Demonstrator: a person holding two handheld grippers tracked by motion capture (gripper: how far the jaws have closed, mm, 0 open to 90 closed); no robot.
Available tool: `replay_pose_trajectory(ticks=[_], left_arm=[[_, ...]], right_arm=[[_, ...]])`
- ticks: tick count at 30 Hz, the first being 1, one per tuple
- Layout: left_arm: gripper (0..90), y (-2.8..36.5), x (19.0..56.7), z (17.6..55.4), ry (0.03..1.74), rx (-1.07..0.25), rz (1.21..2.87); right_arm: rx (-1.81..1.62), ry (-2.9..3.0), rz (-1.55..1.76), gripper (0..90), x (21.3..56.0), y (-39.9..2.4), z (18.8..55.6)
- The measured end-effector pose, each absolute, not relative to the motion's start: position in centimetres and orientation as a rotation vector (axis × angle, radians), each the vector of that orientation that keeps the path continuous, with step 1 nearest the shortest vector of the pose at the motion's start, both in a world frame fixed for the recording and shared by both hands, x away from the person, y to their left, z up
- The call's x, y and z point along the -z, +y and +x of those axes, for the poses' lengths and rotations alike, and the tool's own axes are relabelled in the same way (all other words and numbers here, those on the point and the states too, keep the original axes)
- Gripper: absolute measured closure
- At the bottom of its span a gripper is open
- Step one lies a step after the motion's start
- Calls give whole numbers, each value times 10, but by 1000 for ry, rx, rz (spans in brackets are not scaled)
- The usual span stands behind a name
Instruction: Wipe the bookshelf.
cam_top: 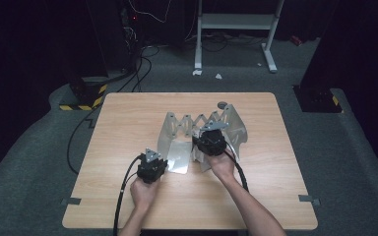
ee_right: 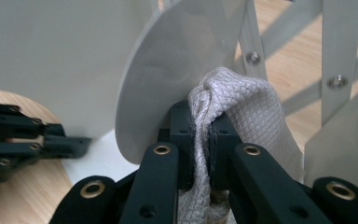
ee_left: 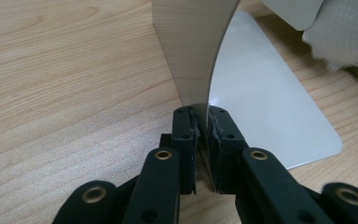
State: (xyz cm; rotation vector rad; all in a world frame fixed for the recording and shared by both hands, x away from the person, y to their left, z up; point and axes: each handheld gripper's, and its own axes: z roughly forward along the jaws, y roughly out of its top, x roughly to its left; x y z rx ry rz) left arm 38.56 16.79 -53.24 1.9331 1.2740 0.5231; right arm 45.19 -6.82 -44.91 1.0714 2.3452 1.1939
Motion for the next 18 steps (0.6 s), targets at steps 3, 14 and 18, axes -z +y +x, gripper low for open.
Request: replay_pose_trajectory(ticks=[3,14,18], left_arm=[[816,168,532,386,1274,-523,1933],[815,167,533,386,1278,-527,1931],[815,167,532,386,1276,-528,1933]], right_arm=[[-1197,2349,1054,839,442,-68,453],[-1268,2314,988,838,406,-72,456],[-1281,2303,966,838,400,-71,453]])
